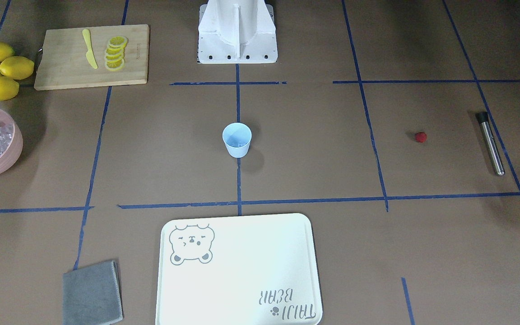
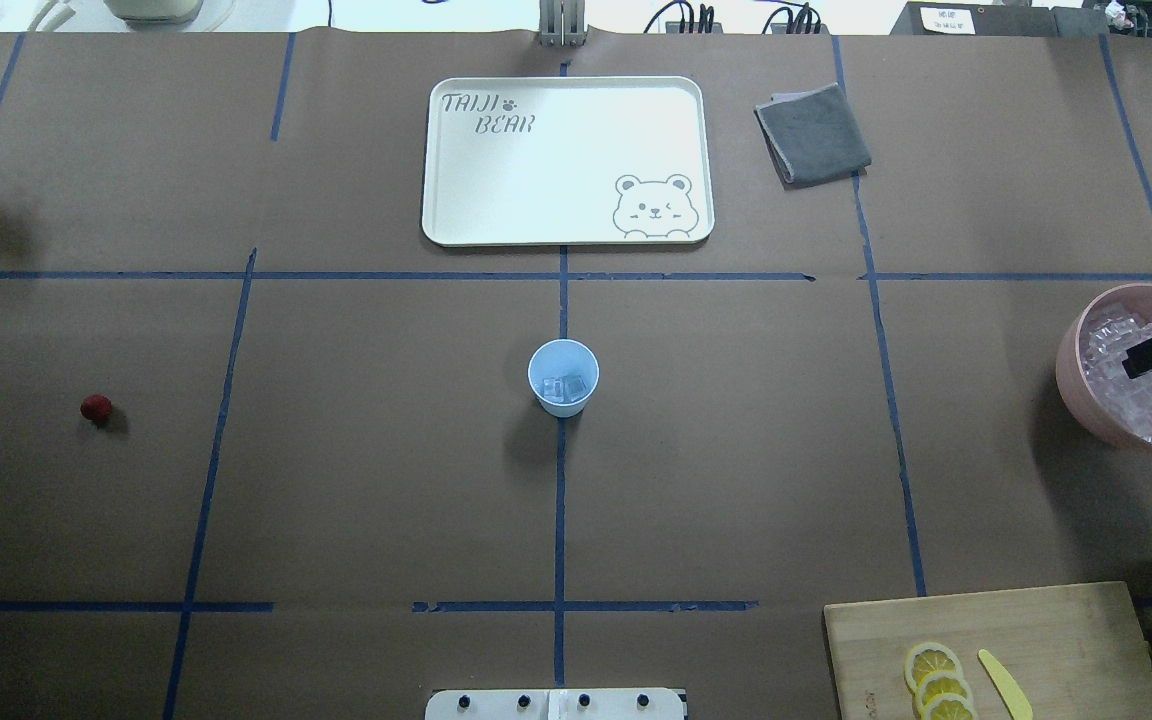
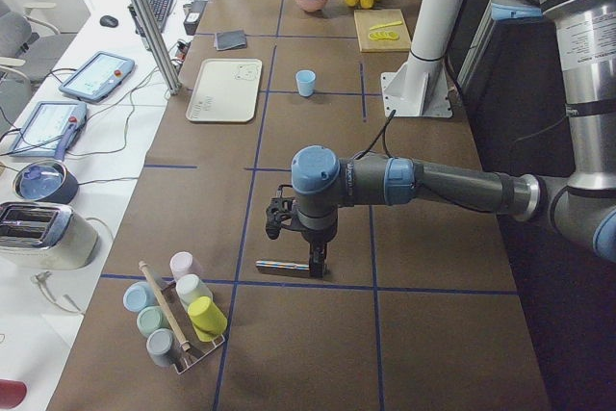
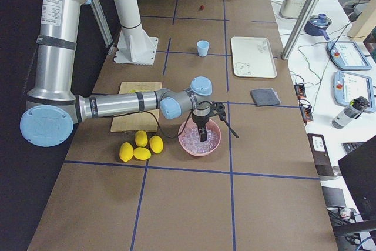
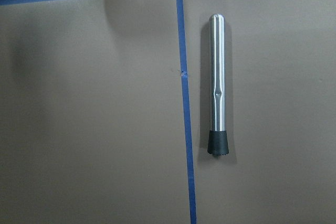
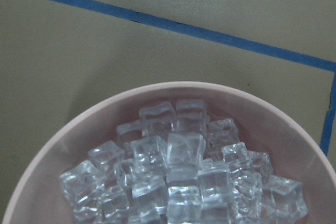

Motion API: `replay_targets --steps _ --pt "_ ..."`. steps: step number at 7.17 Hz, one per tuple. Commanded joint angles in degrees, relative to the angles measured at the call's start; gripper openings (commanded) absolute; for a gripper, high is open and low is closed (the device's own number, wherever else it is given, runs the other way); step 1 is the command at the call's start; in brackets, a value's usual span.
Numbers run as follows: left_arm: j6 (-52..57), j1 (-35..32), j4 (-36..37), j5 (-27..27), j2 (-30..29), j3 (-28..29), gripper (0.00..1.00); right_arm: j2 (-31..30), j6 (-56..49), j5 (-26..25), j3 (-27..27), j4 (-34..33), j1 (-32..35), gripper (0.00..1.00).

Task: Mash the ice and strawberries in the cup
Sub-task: 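Lower the right gripper into the bowl and grasp a third ice cube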

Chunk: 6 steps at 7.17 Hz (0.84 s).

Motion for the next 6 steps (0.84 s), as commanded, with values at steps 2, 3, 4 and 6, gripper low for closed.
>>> replay_targets --steps 2,3,4,6 --pt "0.09 -0.04 0.0 0.0 0.0 -0.1 1.0 0.14 -0.03 -0.04 -1.04 1.23 -0.04 0.89" --pt "0.09 -0.04 0.0 0.0 0.0 -0.1 1.0 0.23 -0.03 -0.13 -1.04 1.32 -0.04 0.84" --pt "0.09 -0.04 0.0 0.0 0.0 -0.1 1.0 0.49 -0.03 -0.21 -1.04 1.32 -0.12 0.84" --pt "0.09 -0.04 0.0 0.0 0.09 -0.37 1.0 0.58 1.97 -0.13 -0.86 1.41 -0.21 0.79"
